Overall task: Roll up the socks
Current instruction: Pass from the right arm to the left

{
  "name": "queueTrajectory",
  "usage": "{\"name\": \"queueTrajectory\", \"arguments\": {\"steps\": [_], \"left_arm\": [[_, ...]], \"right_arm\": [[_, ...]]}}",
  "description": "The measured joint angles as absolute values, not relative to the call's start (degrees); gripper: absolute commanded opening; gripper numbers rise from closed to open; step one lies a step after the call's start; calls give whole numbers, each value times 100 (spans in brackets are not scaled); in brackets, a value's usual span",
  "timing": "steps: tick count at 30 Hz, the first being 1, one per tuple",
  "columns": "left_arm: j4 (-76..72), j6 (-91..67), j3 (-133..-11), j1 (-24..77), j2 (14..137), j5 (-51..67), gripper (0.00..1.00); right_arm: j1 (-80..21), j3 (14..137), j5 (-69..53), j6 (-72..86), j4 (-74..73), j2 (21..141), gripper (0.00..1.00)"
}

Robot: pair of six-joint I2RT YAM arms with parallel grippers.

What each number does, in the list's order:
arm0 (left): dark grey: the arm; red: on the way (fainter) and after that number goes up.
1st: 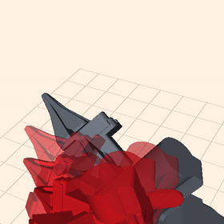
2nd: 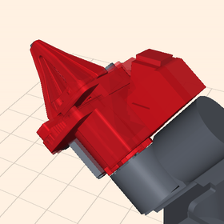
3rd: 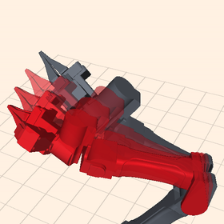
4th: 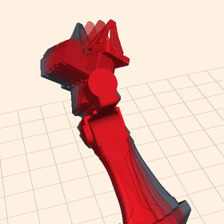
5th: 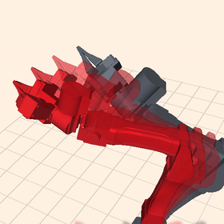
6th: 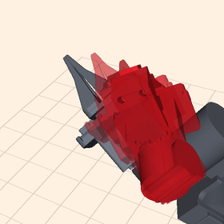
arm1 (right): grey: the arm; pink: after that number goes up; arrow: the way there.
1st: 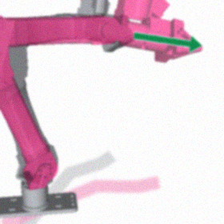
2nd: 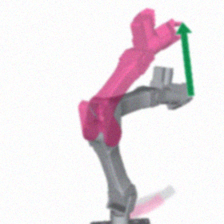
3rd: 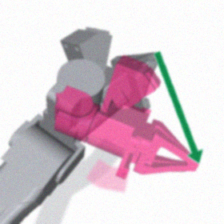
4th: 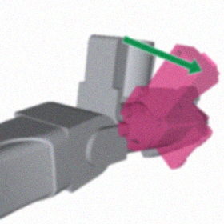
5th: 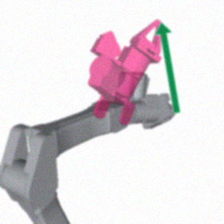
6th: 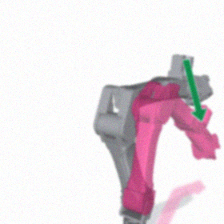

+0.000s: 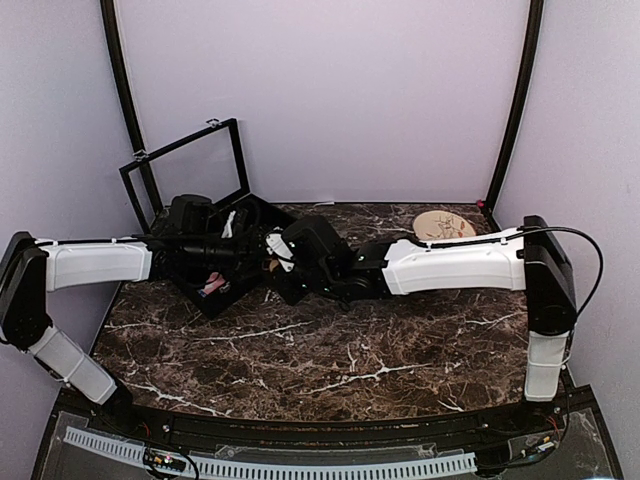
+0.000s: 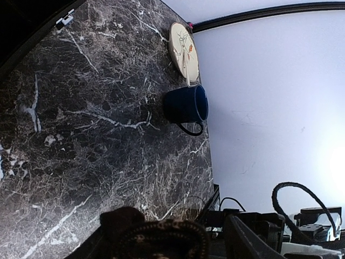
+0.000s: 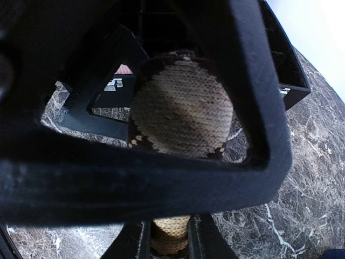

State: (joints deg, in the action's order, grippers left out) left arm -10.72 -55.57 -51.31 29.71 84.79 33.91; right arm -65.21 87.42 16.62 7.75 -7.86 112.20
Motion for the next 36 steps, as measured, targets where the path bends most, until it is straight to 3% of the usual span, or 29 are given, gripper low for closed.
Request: {"name": "queueTrajectory", "arguments": {"steps": [4, 13, 17, 21, 24, 26, 32, 36], "left_arm": [[-1066, -5599, -5131, 2963, 8525, 3426, 41], [-1107, -5588, -5133, 2910, 8571, 3489, 21], [-1105, -5524, -5144, 2902, 8571, 3468, 0], [-1048, -5266, -5210, 2897, 8571, 3417, 0], [-985, -4956, -5293, 2897, 8567, 3350, 0], [-923, -4689, -5354, 2899, 8562, 3284, 0], [-799, -3977, -5448, 2915, 8447, 2910, 0], [-637, -3511, -5577, 2915, 8318, 2528, 0]], "right_arm": [[-6545, 8853, 1673, 744, -858, 11312, 0], [-6567, 8986, 1680, 729, -965, 11338, 0], [-6569, 9063, 1678, 731, -1048, 11371, 0], [-6569, 9111, 1680, 735, -1059, 11395, 8], [-6560, 9166, 1717, 773, -1059, 11415, 33], [-6556, 9192, 1745, 812, -1041, 11437, 43], [-6510, 9122, 1763, 1046, -945, 11445, 52], [-6479, 8912, 1776, 1111, -886, 11443, 53]]}}
